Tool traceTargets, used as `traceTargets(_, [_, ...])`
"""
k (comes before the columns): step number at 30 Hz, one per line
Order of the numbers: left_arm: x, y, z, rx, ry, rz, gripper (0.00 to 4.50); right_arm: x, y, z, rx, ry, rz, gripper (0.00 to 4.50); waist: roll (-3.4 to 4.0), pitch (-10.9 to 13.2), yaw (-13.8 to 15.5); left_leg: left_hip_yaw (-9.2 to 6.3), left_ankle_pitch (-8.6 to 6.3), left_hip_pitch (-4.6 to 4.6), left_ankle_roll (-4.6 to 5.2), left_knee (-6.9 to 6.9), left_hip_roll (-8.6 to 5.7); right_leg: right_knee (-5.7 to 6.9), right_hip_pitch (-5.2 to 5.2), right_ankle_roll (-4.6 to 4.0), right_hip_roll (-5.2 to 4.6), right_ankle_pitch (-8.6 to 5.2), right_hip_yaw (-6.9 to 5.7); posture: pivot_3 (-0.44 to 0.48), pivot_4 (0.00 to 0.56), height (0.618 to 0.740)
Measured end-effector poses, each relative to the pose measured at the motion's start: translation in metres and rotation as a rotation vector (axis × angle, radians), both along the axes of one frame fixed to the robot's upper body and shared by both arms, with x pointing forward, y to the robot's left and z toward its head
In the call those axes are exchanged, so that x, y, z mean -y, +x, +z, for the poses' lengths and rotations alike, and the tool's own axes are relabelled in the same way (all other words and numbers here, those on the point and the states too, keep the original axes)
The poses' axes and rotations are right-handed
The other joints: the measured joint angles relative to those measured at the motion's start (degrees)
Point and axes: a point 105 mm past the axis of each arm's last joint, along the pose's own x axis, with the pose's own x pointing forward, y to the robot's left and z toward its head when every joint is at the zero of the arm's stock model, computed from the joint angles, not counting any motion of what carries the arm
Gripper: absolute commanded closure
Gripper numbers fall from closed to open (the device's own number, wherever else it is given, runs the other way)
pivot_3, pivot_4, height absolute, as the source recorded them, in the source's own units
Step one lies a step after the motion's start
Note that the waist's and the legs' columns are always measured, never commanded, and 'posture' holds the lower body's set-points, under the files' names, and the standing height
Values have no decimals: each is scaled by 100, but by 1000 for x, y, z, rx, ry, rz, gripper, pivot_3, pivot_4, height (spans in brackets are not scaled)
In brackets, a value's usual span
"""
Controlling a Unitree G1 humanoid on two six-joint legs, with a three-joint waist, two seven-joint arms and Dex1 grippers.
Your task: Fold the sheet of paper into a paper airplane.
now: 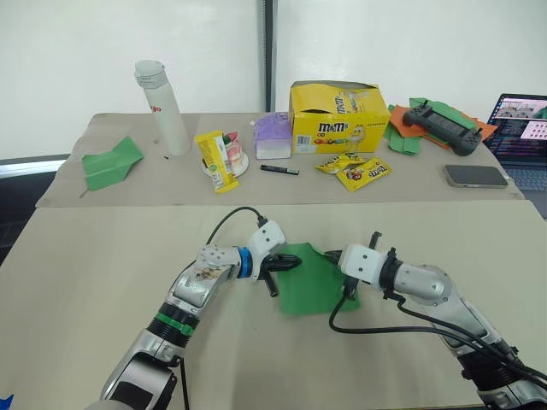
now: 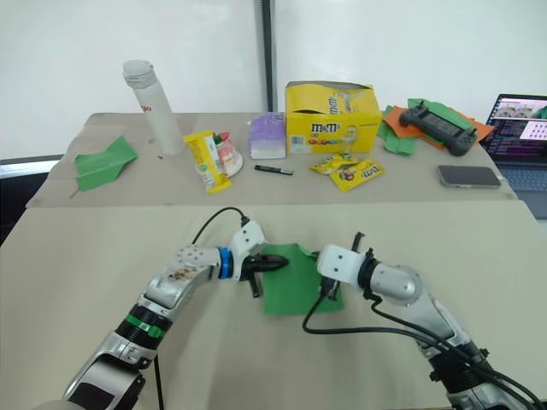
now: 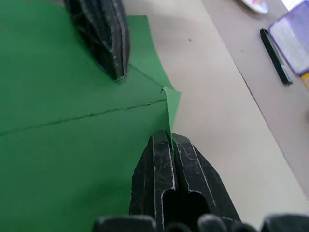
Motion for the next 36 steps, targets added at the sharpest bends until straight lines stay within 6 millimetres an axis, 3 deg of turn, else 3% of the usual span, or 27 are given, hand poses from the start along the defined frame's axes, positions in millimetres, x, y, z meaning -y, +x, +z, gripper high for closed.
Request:
traceTargets(12, [6, 0, 9, -91, -119, 24, 4500, 2, -1, -8, 84, -126, 44, 4451, 0, 0, 5, 0, 1, 0, -1, 1, -1, 0, 1, 0, -1, 0, 0, 0, 150, 740])
traceTargets(24, [29, 19, 80, 42, -205, -18, 4500, -1, -1, -11, 119, -149, 57, 4451, -1, 0, -13, 2, 3, 7, -5, 2, -3, 1, 8, -3, 6, 2, 1, 0, 150, 740])
traceTargets(26, [31, 23, 76, 81, -116, -26, 4500, -1, -1, -11, 121, -149, 58, 4451, -2, 0, -15, 7, 3, 15, -5, 1, -2, 1, 13, -3, 10, 2, 2, 0, 150, 740])
traceTargets(29, [31, 31, 54, 111, 63, -25, 4500, -1, -1, -12, 119, -148, 56, 4451, -2, 0, -13, 14, 2, 33, -4, -2, -2, -4, 36, -3, 12, 2, 1, 0, 150, 740])
traceTargets(36, [57, 30, 29, 43, 84, -33, 4500, -2, -1, -14, 130, -148, 47, 4451, -4, 2, -13, 10, 1, 55, -4, -4, -1, -9, 63, -1, 11, 0, -1, 0, 150, 740])
